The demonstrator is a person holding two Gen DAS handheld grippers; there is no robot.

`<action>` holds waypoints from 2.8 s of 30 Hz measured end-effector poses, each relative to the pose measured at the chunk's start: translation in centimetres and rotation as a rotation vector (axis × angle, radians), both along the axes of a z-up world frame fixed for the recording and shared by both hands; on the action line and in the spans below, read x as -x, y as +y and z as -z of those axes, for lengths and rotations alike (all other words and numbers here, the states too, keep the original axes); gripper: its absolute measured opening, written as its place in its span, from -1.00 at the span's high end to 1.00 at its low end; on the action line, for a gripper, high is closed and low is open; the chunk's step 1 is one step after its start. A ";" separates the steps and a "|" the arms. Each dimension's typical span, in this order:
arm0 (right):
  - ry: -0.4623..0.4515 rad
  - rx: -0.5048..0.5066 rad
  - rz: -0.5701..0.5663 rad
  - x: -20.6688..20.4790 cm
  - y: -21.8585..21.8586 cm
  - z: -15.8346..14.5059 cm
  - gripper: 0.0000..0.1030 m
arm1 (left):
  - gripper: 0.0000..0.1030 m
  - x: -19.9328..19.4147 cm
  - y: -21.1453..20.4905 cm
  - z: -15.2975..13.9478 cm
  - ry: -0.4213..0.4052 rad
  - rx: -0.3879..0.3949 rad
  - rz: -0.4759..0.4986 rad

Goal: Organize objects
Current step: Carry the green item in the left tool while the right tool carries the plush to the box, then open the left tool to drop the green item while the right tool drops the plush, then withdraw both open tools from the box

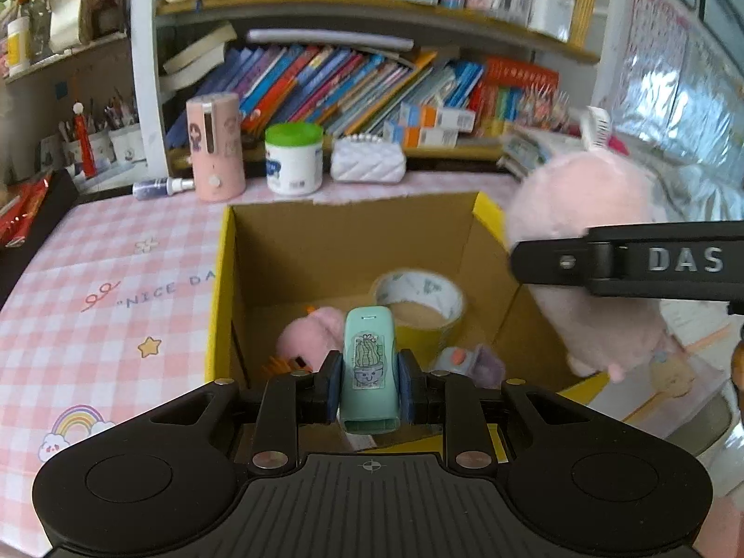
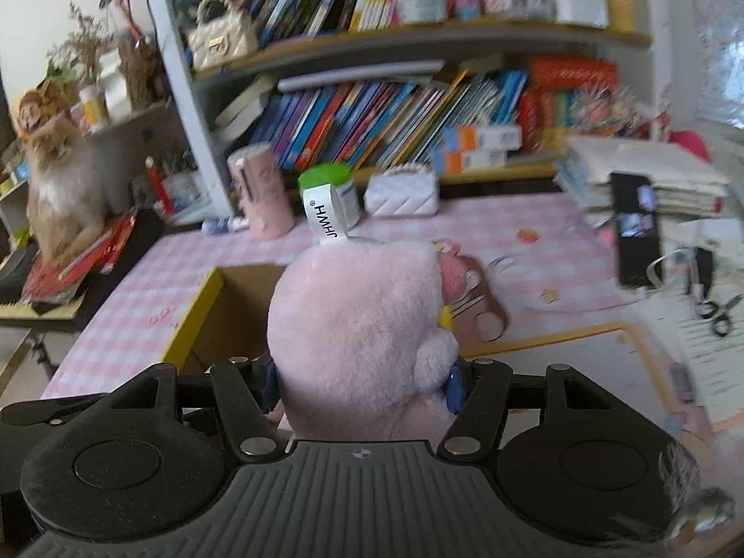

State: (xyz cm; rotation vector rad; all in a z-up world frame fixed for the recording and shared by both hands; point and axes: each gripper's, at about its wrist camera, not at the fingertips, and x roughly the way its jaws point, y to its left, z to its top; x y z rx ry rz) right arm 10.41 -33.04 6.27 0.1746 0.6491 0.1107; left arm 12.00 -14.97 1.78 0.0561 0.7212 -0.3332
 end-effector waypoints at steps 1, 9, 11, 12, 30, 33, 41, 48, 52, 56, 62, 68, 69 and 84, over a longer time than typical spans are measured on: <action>0.010 -0.006 -0.011 -0.4 0.2 0.5 -0.16 | 0.55 -0.2 -0.1 0.2 0.006 -0.009 -0.003; 0.099 -0.029 -0.147 -4.1 1.9 3.6 -0.16 | 0.55 -1.2 -0.6 1.6 0.049 -0.065 -0.038; 0.116 -0.019 -0.169 -4.8 2.3 4.1 -0.16 | 0.55 -1.3 -0.7 1.6 0.050 -0.065 -0.036; 0.125 -0.013 -0.180 -5.1 2.4 4.4 -0.16 | 0.55 -1.3 -0.7 1.6 0.050 -0.067 -0.035; 0.255 0.039 -0.271 -8.4 4.4 7.4 -0.21 | 0.26 0.2 0.1 0.8 0.022 -0.046 -0.058; 0.258 0.034 -0.254 -8.6 4.3 7.5 -0.26 | 0.24 0.9 0.2 0.3 0.006 -0.054 -0.047; 0.201 0.020 -0.222 -7.7 4.3 6.0 -0.50 | -0.15 3.2 1.3 -0.9 -0.060 -0.047 -0.085; 0.071 0.001 -0.168 -4.0 4.3 2.5 -0.59 | -0.60 5.9 3.7 -2.7 -0.146 -0.040 -0.137; 0.011 0.019 -0.127 -1.3 4.7 1.1 -0.61 | -0.65 7.1 5.6 -2.9 -0.150 -0.045 -0.194; -0.026 0.061 -0.059 1.6 5.6 0.5 -0.67 | -0.75 9.0 7.6 -2.8 -0.142 -0.053 -0.239; -0.025 0.109 -0.007 6.0 7.8 1.0 -0.71 | -0.81 11.6 10.9 -2.5 -0.122 -0.053 -0.281; -0.004 0.132 0.050 10.2 10.8 2.1 -0.75 | -0.89 13.6 13.6 -2.2 -0.112 -0.071 -0.325; -0.003 0.136 0.062 10.9 11.3 2.3 -0.78 | -0.92 13.9 13.9 -2.1 -0.111 -0.076 -0.328; -0.013 0.229 0.150 17.9 15.4 3.6 -0.94 | -0.94 17.3 14.9 -0.5 -0.074 -0.106 -0.284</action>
